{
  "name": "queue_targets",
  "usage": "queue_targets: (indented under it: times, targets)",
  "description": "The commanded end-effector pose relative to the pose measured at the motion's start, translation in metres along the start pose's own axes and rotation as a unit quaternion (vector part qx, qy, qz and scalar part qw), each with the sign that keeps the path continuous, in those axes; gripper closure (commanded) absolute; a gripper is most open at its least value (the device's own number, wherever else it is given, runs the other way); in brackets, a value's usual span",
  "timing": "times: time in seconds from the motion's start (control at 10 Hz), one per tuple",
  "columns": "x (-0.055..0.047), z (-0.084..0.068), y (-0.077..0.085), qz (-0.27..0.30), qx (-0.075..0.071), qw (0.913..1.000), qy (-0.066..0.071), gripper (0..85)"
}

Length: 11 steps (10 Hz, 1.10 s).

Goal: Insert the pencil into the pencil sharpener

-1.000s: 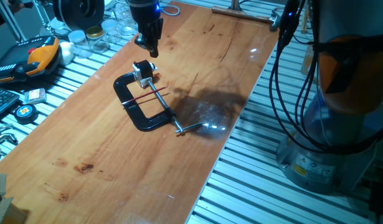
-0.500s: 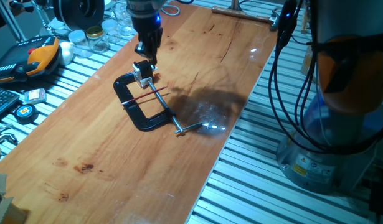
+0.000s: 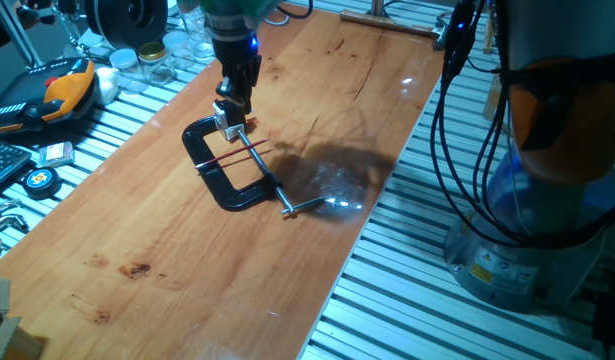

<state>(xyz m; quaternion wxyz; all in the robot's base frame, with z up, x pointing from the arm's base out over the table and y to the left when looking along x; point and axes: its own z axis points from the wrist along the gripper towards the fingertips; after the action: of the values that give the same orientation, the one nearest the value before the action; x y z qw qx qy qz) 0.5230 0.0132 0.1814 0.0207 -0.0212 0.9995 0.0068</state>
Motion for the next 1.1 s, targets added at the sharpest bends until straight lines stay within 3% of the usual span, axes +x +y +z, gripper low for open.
queue_targets:
  times: [0.0,0.5,0.8,1.0]
  targets:
    - [0.001,0.002,0.001,0.001,-0.001,1.0,0.0,85.0]
    - [-0.002,0.012,0.003,-0.005,-0.005,1.0,0.001,85.0]
    - [-0.004,0.016,0.005,-0.015,0.005,0.9999,-0.002,85.0]
    - [-0.005,0.018,0.005,-0.029,0.001,0.9996,-0.002,85.0]
